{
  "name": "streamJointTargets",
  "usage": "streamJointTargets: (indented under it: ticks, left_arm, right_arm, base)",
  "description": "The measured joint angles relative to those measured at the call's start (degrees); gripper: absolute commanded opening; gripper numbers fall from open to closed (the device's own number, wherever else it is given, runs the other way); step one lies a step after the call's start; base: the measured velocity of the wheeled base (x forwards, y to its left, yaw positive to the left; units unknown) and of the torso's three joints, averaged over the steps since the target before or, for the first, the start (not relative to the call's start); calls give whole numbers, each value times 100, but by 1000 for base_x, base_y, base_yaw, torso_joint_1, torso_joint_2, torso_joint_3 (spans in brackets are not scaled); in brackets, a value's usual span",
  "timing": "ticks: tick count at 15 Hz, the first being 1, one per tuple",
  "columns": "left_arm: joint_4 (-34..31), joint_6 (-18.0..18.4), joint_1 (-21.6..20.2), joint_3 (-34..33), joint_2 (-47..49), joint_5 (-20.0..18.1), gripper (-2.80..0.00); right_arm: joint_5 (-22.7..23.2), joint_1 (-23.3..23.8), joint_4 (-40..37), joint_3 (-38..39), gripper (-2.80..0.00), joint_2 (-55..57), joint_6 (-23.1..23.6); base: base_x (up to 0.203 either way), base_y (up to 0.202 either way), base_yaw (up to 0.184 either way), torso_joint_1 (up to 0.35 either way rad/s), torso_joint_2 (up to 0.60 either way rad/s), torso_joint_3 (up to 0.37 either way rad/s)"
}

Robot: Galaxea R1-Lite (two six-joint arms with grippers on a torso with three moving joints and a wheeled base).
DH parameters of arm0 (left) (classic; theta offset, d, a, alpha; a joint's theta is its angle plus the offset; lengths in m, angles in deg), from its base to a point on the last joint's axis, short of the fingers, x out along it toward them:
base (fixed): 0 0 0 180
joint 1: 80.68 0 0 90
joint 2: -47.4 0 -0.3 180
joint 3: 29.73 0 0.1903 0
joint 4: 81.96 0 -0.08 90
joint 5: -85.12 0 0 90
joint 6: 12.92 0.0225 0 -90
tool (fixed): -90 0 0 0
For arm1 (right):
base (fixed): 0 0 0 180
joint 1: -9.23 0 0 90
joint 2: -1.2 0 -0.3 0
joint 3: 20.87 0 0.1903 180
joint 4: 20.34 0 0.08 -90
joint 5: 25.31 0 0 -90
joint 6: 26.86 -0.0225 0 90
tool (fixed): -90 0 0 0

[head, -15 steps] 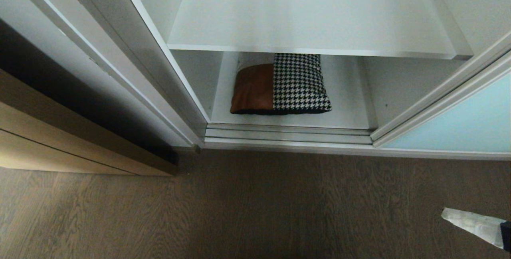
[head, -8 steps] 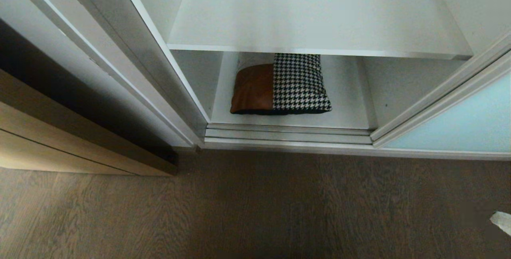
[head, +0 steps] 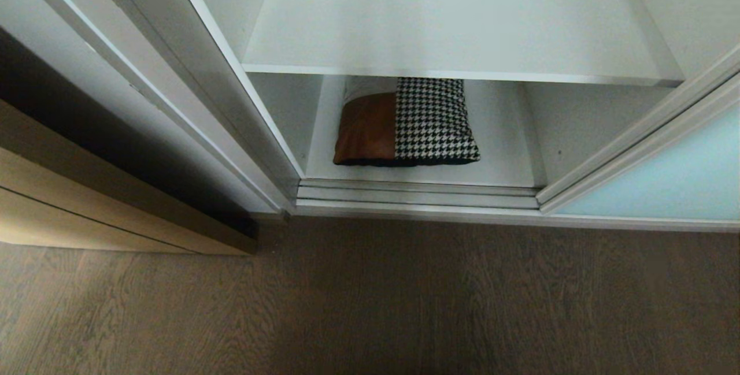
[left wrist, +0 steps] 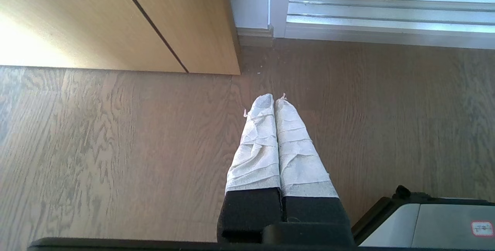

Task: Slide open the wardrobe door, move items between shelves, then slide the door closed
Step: Close the door

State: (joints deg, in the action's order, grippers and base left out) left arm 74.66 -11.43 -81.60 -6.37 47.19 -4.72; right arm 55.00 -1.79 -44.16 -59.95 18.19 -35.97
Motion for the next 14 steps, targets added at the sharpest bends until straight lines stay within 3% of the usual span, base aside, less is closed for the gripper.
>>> streamJointTargets:
  ticks: [2, 8, 11, 14]
  left_arm:
    - [2, 0, 2, 0, 0, 0, -280]
    - [2, 0, 1, 0, 2, 1, -280]
    - [2, -1, -1, 0, 2, 0, -280]
    - [0, 0, 0, 0, 2, 0, -280]
  right_arm:
    - [-363, 44, -145, 53, -280, -81, -194]
    - [134, 469, -517, 55, -280, -142, 100]
    - [166, 496, 92, 394, -280, -144, 675]
    - [175, 469, 1059, 1026, -280, -137, 836]
  base:
    - [0, 0, 0, 0, 0, 0]
    - [0, 0, 0, 0, 0, 0]
    - [0, 0, 0, 0, 0, 0]
    - [0, 0, 0, 0, 0, 0]
